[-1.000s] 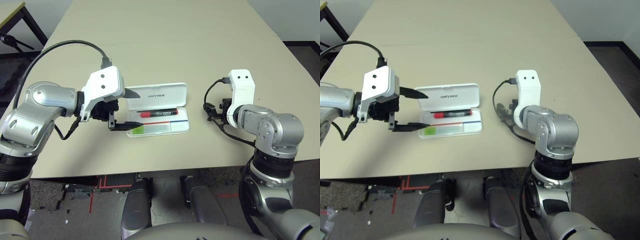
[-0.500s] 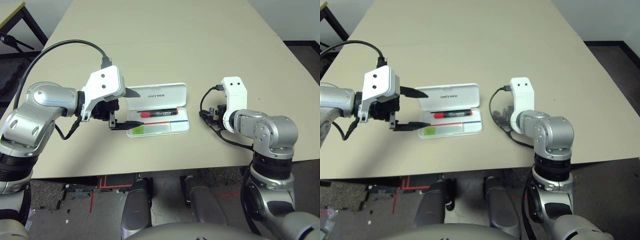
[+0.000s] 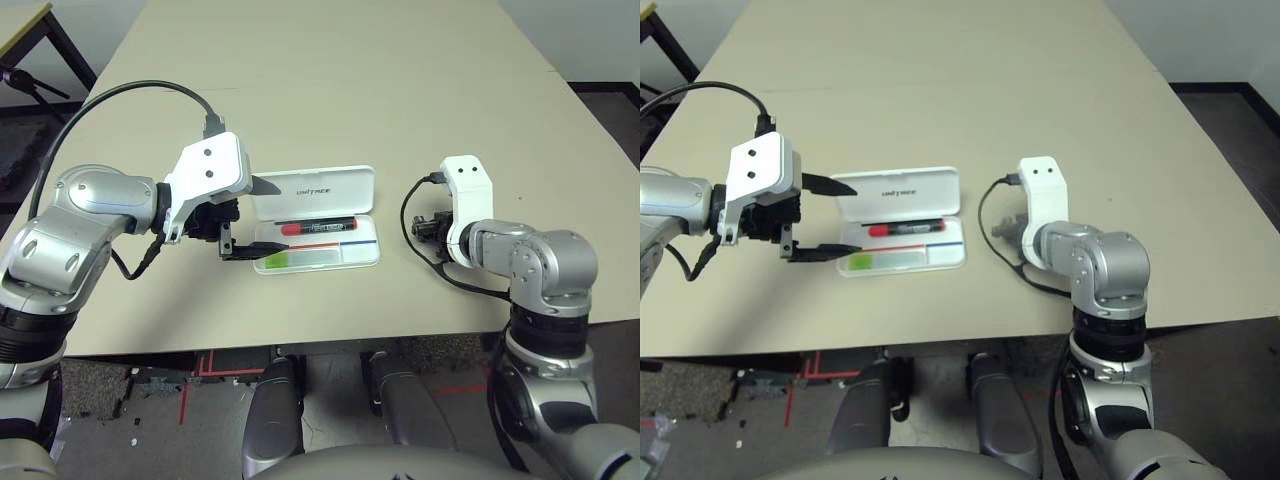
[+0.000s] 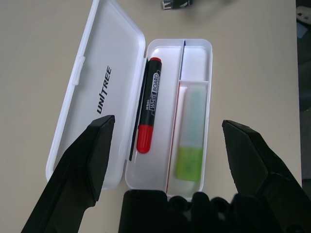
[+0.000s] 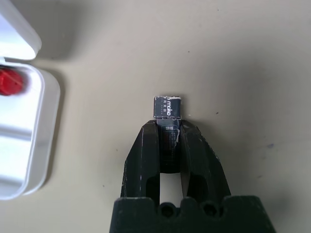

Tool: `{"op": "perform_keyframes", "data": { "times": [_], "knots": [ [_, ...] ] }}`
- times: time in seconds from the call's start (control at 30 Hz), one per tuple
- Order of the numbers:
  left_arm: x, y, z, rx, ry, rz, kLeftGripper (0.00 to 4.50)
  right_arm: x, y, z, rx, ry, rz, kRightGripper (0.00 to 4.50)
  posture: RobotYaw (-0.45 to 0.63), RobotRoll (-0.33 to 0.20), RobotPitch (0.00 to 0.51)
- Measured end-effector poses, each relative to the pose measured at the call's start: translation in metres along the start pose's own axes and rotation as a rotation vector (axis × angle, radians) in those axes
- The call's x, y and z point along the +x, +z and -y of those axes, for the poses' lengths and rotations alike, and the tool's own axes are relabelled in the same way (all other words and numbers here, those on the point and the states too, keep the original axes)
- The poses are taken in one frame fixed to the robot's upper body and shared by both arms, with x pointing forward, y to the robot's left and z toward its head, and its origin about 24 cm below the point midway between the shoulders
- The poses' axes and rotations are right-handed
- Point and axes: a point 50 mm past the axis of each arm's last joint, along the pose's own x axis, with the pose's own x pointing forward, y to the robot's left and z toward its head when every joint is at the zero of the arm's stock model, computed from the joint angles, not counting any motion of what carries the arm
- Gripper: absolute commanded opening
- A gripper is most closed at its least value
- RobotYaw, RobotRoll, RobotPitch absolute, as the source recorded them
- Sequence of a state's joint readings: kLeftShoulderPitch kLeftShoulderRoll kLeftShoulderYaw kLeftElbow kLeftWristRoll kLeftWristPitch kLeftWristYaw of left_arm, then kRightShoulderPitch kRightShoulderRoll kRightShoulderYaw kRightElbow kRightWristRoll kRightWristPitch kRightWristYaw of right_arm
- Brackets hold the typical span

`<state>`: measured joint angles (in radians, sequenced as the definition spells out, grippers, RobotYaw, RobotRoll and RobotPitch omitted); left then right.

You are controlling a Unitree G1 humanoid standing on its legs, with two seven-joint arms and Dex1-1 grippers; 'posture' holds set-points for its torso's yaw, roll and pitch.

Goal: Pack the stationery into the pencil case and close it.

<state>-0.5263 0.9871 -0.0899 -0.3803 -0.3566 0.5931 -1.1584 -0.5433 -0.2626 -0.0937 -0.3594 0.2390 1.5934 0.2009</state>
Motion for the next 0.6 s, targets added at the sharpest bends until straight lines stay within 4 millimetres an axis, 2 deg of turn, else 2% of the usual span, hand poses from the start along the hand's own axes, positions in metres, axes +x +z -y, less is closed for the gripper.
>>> {"op": "perform_keyframes", "data": {
  "times": [0.13,0.33,0.47,0.6],
  "knots": [
    [-0.002,0.000,-0.001,0.007,0.006,-0.014,4.50,-0.009,0.007,0.011,-0.123,0.035,-0.016,0.30,-0.07,0.000,0.168],
    [-0.006,-0.004,-0.001,0.016,0.013,-0.056,4.50,-0.030,0.028,0.019,-0.456,0.219,0.014,0.30,-0.07,0.000,0.163],
    [-0.006,-0.005,-0.001,0.024,0.017,-0.069,4.50,-0.042,0.033,0.016,-0.716,0.403,0.023,0.30,-0.06,0.000,0.162],
    [-0.006,-0.006,-0.001,0.022,0.014,-0.071,4.50,-0.043,0.031,0.011,-0.918,0.560,0.020,0.30,-0.06,0.000,0.161]
  ]
}}
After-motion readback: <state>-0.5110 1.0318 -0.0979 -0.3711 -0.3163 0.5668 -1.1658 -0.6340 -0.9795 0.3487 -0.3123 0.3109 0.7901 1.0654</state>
